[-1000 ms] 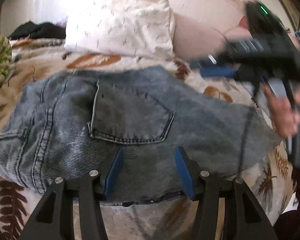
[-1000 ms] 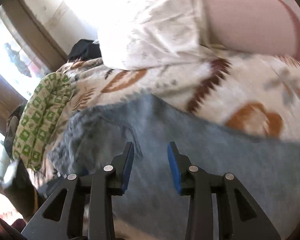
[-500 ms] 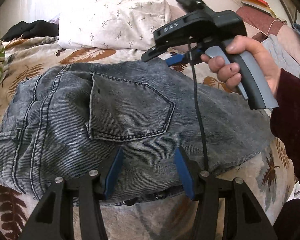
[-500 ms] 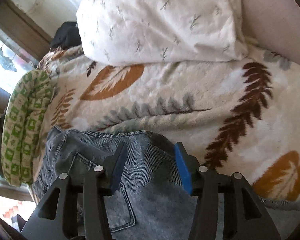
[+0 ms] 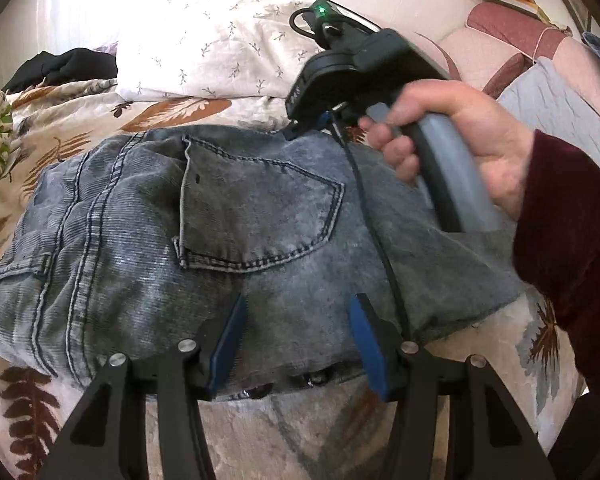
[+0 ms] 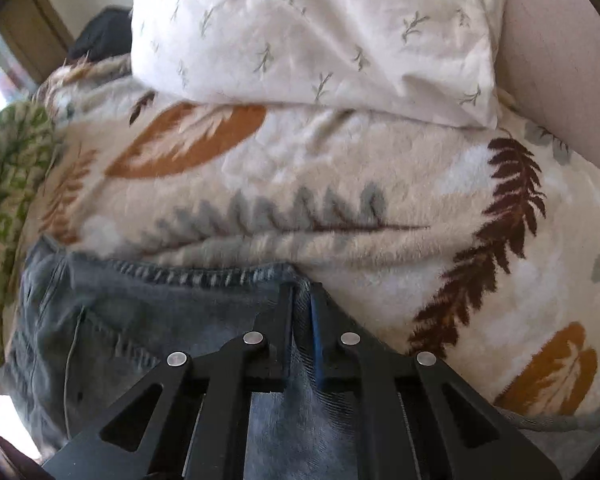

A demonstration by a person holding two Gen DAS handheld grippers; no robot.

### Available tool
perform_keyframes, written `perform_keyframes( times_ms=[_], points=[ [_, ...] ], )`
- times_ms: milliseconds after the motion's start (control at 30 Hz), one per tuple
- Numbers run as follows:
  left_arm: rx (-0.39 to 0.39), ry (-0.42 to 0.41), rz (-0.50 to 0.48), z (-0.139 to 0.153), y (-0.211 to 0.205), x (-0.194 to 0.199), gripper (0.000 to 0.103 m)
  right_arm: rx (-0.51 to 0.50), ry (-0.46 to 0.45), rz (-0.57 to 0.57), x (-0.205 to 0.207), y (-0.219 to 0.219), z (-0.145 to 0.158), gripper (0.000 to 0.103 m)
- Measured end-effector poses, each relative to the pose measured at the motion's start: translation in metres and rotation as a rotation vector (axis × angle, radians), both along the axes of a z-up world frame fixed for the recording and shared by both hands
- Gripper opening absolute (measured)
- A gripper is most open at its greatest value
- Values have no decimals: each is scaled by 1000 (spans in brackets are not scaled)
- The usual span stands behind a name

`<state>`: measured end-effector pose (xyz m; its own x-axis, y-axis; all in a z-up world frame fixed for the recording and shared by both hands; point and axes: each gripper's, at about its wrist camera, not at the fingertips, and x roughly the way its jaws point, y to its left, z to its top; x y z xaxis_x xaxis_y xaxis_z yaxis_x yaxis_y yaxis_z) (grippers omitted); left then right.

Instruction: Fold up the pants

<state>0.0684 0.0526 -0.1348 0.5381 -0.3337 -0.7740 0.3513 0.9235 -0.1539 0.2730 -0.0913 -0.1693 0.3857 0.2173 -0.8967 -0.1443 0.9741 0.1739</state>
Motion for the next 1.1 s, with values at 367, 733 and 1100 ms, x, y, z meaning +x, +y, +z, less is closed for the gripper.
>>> perform_keyframes(
  times_ms=[367, 733, 1100],
  points=[
    [-49, -20, 5, 8, 9, -6, 57, 178, -101, -148, -22, -34, 37, 30],
    [85, -76, 94, 5, 16, 2, 58, 137, -47, -164, -140, -85, 46, 35],
    [142, -123, 56, -1, 8, 0, 64, 161, -19, -219, -225, -129, -3, 37]
  ],
)
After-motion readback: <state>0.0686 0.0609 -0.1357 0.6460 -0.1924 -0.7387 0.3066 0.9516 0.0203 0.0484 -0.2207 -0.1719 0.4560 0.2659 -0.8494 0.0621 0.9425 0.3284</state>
